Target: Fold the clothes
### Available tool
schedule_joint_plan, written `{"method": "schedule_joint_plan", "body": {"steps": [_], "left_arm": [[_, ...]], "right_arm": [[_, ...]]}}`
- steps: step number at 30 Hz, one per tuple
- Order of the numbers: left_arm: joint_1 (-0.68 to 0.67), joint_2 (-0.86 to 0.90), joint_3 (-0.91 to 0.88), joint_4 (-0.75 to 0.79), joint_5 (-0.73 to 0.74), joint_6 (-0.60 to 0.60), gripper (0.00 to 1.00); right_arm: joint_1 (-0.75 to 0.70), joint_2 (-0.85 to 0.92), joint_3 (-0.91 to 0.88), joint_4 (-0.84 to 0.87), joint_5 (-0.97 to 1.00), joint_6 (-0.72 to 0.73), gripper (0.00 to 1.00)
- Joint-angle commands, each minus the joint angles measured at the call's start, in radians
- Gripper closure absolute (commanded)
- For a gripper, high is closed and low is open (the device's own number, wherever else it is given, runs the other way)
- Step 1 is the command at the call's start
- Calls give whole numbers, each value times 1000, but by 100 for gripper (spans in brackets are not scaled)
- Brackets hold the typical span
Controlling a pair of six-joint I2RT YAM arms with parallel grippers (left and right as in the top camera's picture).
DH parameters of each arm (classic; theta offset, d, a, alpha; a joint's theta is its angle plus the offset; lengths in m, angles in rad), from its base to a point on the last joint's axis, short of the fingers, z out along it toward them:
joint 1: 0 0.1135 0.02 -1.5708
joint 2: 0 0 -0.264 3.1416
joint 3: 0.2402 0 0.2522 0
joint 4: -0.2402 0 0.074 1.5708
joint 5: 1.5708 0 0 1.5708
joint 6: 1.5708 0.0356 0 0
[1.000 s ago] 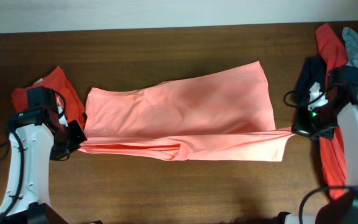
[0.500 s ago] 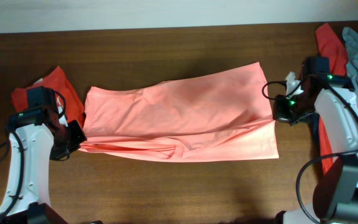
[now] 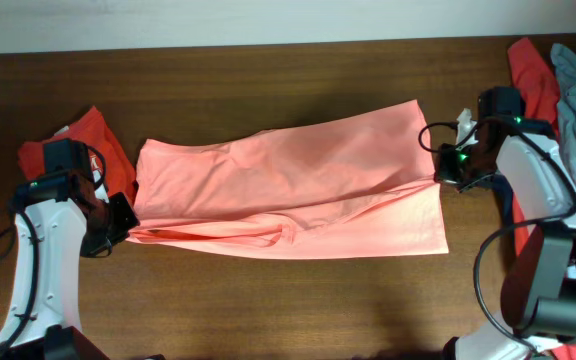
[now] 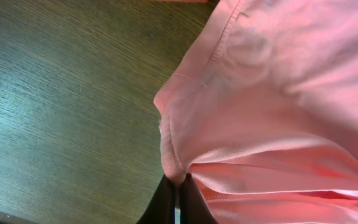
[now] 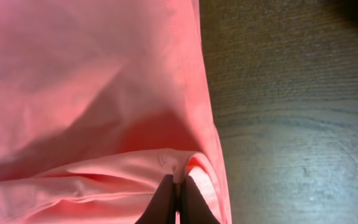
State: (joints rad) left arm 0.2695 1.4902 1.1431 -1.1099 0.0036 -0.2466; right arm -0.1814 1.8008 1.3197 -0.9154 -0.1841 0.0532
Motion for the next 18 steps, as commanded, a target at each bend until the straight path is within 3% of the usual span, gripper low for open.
{"method": "schedule_joint_plan", "body": {"steps": [1,18], "left_arm": [[2,-17,15,12,0,16,100],[2,-17,-68,68,0,16,100]], "right_arm": [[5,32,-2,13,16,8,96],[5,72,-2,80,16,8,96]]}}
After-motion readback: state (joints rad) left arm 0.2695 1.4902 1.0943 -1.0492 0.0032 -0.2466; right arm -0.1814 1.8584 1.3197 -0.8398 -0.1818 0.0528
